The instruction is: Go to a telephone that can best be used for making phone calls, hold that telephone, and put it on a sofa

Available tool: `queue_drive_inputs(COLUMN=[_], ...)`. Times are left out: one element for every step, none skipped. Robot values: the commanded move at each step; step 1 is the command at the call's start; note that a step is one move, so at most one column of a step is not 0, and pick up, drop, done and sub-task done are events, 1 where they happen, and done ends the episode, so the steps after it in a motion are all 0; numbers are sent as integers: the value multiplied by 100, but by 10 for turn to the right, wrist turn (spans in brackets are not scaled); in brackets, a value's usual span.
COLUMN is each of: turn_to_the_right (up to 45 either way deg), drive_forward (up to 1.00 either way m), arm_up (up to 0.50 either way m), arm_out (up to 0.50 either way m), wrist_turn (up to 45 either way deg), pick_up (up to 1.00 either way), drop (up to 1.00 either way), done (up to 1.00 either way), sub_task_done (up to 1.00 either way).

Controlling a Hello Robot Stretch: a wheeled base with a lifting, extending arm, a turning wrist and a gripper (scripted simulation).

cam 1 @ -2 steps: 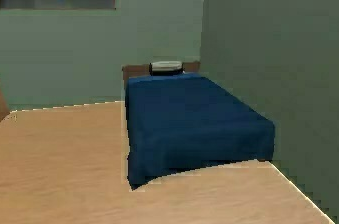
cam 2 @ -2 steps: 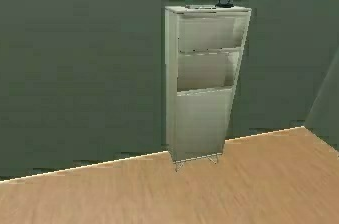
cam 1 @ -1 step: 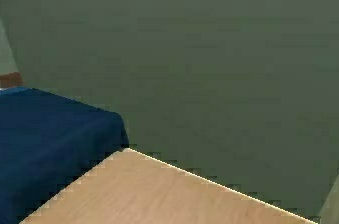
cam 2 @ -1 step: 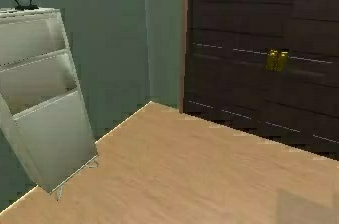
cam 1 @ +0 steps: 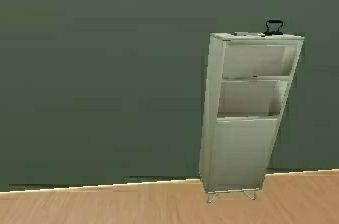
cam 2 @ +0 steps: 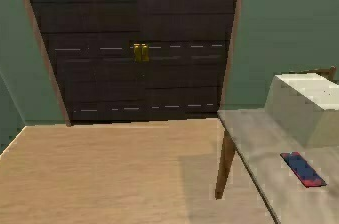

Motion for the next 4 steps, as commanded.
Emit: queue_drive_inputs(turn_to_the_right=[0, 420, 450, 240], drive_forward=[10, 0, 0, 0], arm_up=[0, 0, 0, 0], arm_out=[0, 0, 0, 0], wrist_turn=[0, 0, 0, 0], pick_up=[0, 0, 0, 0], drop=[0, 0, 0, 0], done=[0, 0, 0, 0], sub_task_done=[0, 0, 0, 0])
